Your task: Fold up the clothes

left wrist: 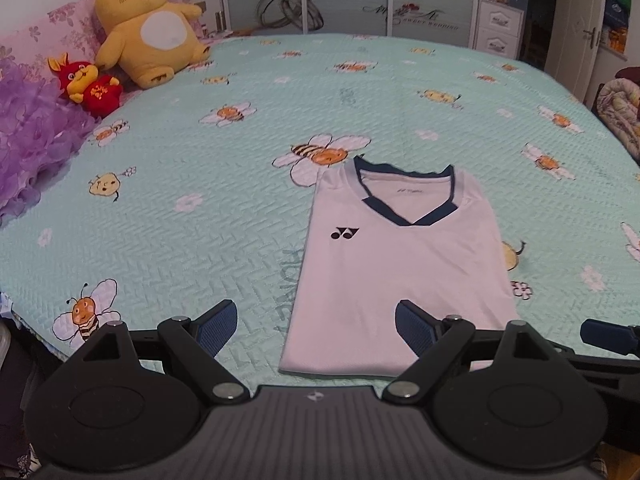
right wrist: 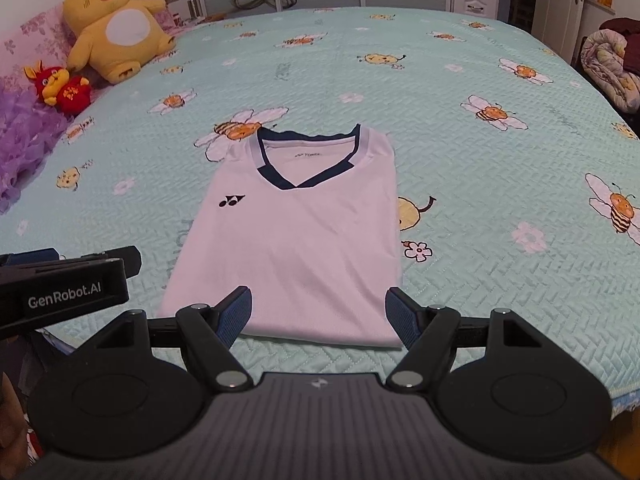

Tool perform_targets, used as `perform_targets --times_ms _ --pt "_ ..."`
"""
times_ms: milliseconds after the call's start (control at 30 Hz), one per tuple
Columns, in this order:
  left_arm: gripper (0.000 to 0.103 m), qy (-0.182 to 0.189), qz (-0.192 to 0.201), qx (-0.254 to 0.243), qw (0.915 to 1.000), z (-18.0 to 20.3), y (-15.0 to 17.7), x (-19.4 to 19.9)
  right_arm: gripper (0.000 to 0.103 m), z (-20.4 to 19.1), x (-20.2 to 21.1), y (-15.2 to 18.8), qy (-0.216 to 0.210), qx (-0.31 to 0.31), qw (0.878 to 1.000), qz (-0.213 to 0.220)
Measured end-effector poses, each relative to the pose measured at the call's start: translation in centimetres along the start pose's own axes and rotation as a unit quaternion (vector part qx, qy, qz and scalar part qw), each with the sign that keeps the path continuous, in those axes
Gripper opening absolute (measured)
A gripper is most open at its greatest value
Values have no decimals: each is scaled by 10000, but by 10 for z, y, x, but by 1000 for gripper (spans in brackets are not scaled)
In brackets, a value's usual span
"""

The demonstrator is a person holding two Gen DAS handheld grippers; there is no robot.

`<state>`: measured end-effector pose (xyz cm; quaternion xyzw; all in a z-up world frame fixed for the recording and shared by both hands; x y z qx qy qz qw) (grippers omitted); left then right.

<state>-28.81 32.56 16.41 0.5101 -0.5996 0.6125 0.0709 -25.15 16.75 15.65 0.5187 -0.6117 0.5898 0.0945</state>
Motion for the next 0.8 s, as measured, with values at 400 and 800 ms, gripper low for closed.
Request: perform_targets --times_ms 400,800 --pt "89 -365 -404 -217 9983 25 -7 -51 74 23 -65 -12 -223 -62 9986 -466" --pt "89 -567 -324 -336 9973 53 -13 -54 74 46 -77 -18 -433 -116 9983 -372"
Point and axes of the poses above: each gripper's, at about its wrist camera, not at the fingertips, and x roughly against the way its jaws point, z to its right, y to its underside, the point moved 3 cm from there along -x, roughly the way its jaws point, and after that the axes turned 14 degrees about -y, right-handed, at the moved point
